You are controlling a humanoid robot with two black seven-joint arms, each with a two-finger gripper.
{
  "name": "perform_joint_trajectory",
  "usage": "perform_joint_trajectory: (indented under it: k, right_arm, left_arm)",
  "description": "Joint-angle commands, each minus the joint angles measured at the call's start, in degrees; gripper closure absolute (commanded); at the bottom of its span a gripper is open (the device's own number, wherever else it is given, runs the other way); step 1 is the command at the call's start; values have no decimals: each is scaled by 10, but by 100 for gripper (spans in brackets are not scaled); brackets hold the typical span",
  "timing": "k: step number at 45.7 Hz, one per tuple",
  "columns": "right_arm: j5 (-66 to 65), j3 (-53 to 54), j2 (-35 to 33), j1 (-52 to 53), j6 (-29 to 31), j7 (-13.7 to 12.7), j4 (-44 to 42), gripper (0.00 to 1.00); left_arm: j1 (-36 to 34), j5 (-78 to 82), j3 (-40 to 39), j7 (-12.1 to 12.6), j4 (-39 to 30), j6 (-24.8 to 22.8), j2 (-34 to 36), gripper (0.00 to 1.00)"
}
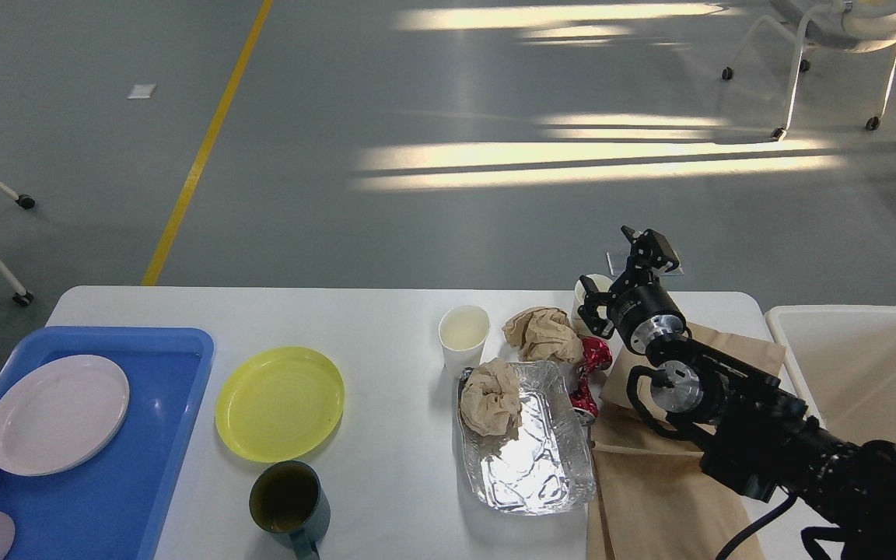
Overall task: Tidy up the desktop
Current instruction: 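Open the left gripper and raise it off the mug, then move the left gripper down to the dark green mug and grasp it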
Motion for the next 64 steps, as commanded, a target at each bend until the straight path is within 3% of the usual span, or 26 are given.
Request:
perform_joint_trajectory:
  k: [1, 13, 21, 30, 39, 53, 64]
  right_arm:
    - [0, 0, 0, 0, 0, 0, 0, 0]
    - [0, 0, 0, 0, 0, 0, 0, 0]
    - [0, 0, 0, -1, 0, 0, 0, 0]
    - [0, 0, 0, -1, 0, 0, 0, 0]
    - [0, 0, 0, -1, 0, 0, 0, 0]
    - [0, 0, 0, 0, 0, 0, 0, 0]
    - [0, 0, 0, 0, 0, 0, 0, 0]
  left_arm:
    - [-71, 2, 35, 2, -1, 0, -3, 24]
    - [-201, 1, 168, -9, -14, 0, -98, 18]
    - [-260, -5, 216, -21, -75, 0, -196, 13]
    - [-305, -6, 230, -72, -125, 0, -304, 12]
    - [-369, -6, 231, -108, -208, 0, -362, 12]
    - [-394, -7, 208, -139, -238, 0, -415, 12]
    - [-364, -5, 183, -139, -231, 0, -451, 12]
